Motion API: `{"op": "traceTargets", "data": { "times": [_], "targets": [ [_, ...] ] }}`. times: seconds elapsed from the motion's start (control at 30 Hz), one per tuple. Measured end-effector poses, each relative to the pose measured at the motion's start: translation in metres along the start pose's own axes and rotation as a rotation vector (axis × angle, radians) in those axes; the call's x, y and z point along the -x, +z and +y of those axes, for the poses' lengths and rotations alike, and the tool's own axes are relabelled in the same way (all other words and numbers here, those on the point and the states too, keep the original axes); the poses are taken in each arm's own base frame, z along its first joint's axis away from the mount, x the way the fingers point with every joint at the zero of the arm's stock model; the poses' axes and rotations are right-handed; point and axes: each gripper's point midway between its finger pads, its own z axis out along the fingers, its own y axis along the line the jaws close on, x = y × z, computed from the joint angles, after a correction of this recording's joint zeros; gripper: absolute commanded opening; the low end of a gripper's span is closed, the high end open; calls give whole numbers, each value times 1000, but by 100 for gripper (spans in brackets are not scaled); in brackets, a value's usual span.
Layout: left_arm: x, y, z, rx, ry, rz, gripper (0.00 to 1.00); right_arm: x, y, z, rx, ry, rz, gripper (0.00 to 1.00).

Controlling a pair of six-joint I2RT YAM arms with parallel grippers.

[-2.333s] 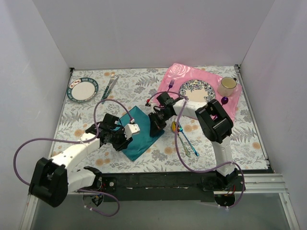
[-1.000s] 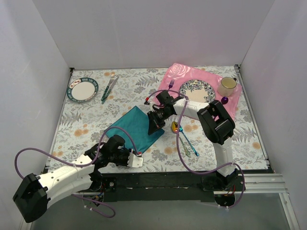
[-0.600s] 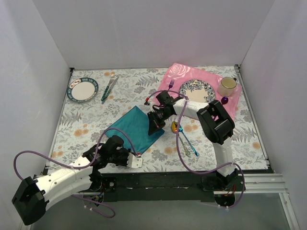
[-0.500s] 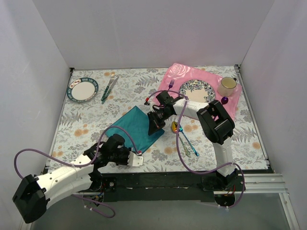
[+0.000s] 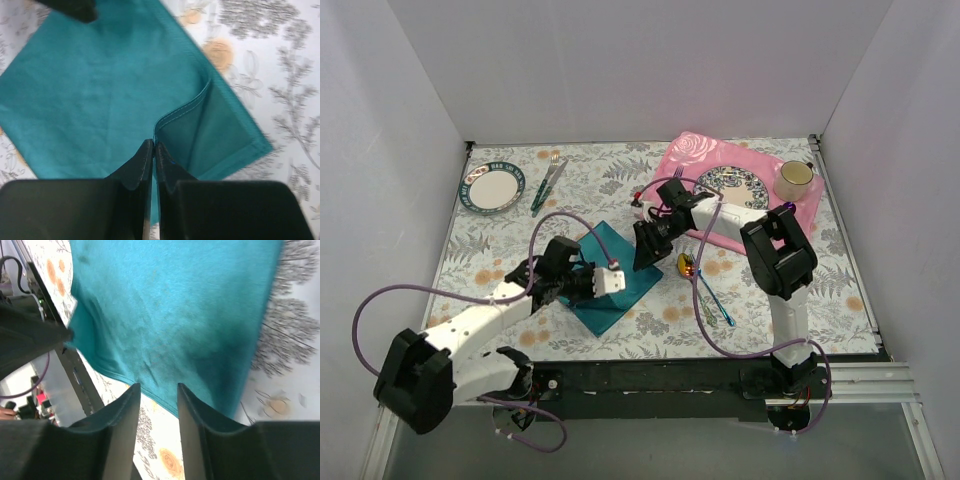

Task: Fold the napkin into a case and place the utensils inside
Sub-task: Fold the square-folded napkin at the center of the board.

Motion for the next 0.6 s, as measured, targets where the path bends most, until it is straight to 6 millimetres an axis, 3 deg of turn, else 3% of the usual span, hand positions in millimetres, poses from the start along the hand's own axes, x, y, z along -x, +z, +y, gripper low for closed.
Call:
{"op": "traceTargets", "data": {
  "times": [0.13,0.33,0.47,0.6],
  "targets": [
    [-3,3,42,26,-81,2,0,10,-15,-2,-12,-11,-41,73],
    [-4,17,78,41,-126,-22,0,22,-34,3,-24,-33,-97,74],
    [-3,29,98,47,-141,-40,0,23,-38,4,-16,-41,-114,54],
    [-6,39,122,67,-163,-51,0,19,-37,1,-10,-24,-114,40]
  ]
}}
